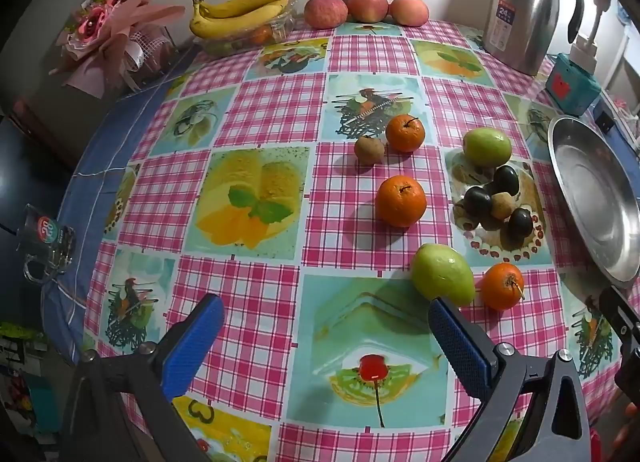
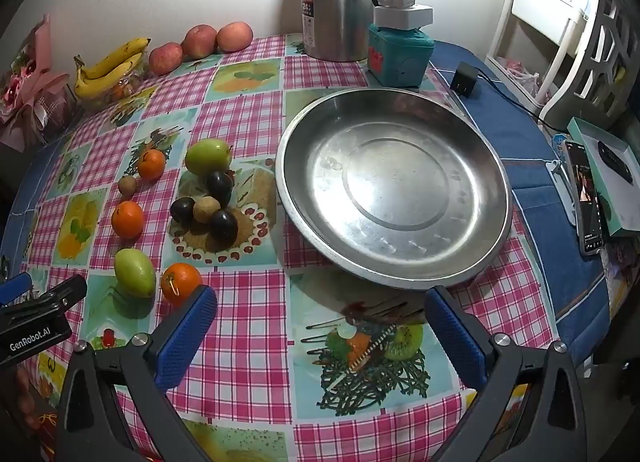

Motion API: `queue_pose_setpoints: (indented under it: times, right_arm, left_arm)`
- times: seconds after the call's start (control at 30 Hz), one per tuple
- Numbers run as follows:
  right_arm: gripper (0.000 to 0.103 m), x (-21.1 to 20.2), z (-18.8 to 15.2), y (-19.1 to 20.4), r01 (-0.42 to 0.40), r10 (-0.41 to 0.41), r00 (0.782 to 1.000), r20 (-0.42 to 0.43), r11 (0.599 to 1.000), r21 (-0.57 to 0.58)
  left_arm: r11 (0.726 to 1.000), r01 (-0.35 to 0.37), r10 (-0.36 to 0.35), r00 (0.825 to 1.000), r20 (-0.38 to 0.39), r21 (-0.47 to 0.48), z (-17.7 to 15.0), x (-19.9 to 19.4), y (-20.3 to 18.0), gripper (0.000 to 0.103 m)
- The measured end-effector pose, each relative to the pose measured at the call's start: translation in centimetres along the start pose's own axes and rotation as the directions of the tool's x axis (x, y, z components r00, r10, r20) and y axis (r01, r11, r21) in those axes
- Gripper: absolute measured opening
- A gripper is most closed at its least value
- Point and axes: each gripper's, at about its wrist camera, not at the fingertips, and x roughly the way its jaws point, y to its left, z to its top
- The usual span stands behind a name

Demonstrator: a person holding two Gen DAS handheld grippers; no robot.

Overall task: Organize fruits
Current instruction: 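Move both tools toward the green apple and tangerine on the tablecloth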

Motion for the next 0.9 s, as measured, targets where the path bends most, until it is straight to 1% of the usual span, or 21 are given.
queue_pose_setpoints:
  times: [0.9]
  right_arm:
    - [0.103,0.23,-0.20,0.19,0.002,-0.002,1.000,-0.009,1.000,-0.009]
  left_arm:
    - [1.000,0.003,-0.003,1.000,0.003,-0.004,-0.09,0.02,-0.05,0.103]
